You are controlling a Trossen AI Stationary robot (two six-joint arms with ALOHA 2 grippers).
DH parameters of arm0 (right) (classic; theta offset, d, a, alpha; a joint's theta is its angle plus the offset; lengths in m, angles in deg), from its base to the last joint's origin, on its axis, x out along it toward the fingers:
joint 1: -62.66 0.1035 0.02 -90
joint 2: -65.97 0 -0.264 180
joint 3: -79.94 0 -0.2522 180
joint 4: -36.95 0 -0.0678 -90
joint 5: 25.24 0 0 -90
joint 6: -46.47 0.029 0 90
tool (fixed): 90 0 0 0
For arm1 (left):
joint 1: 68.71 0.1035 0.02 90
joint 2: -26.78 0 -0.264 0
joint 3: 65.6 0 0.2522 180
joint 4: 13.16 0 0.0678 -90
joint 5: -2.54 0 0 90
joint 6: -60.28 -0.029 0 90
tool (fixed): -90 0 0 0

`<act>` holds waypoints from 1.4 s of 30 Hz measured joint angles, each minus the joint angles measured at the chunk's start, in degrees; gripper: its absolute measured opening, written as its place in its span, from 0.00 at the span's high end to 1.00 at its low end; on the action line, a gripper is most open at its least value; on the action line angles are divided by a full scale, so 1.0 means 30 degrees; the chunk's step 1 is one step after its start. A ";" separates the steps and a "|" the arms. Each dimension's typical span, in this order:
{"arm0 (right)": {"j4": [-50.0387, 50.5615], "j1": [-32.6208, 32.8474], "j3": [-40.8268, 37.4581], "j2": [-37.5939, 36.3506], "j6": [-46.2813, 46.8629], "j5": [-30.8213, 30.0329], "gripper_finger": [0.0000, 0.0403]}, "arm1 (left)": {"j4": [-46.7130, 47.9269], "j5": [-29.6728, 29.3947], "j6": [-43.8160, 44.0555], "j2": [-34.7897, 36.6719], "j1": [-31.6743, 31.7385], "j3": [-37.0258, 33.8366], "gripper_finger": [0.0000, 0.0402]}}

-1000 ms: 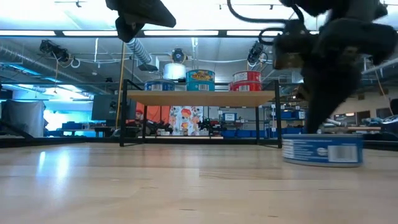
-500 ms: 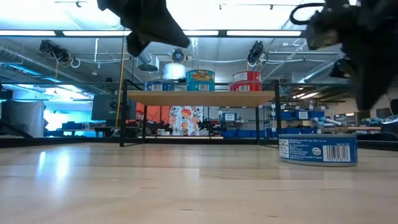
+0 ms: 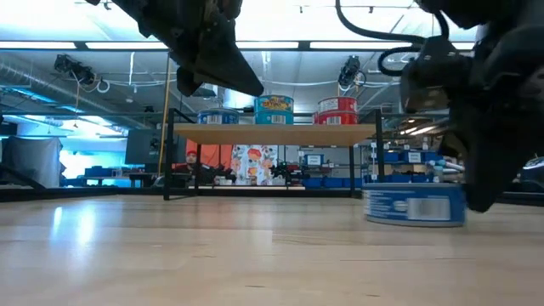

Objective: Stack canned seafood by type on shelf
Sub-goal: Stack the blue can on top of the other blue can on the shelf

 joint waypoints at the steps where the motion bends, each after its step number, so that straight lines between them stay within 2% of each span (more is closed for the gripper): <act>1: -0.0692 -0.0016 0.0000 0.0261 0.0000 -0.0053 0.99 | 0.0147 0.0000 -0.0007 -0.0041 0.0000 0.0000 1.00; 8: -0.4013 -0.0499 0.0030 0.2109 0.0007 -0.0141 0.99 | -0.0585 0.0397 -0.0023 -0.1514 0.0001 0.0007 1.00; 12: -0.4283 -0.0840 0.0095 0.2184 -0.0142 -0.0045 0.99 | -0.3278 0.0639 -0.0822 -0.3185 0.0168 -0.0003 1.00; 17: -0.3960 -0.1109 0.0094 0.1083 -0.0227 -0.1068 0.98 | -0.7891 0.0708 -0.1942 -0.5206 0.0786 0.0008 1.00; 21: -0.2697 -0.0633 0.0091 0.0386 -0.0031 -0.1011 0.98 | -0.9569 0.0707 -0.1881 -0.6206 0.1480 0.0007 1.00; 27: -0.2306 -0.0067 0.0087 0.0441 -0.0045 -0.1231 0.98 | -0.9820 0.0749 -0.2282 -0.6879 0.2467 0.0028 1.00; 36: -0.3917 -0.0549 0.0095 0.0743 -0.0063 -0.3547 0.98 | -1.2460 0.3414 -0.2519 -0.9292 0.3444 0.0040 1.00; 42: -0.4315 -0.1160 -0.0050 0.0743 -0.0291 -0.3187 0.98 | -1.3693 0.3934 -0.2312 -1.0010 0.3425 0.0073 1.00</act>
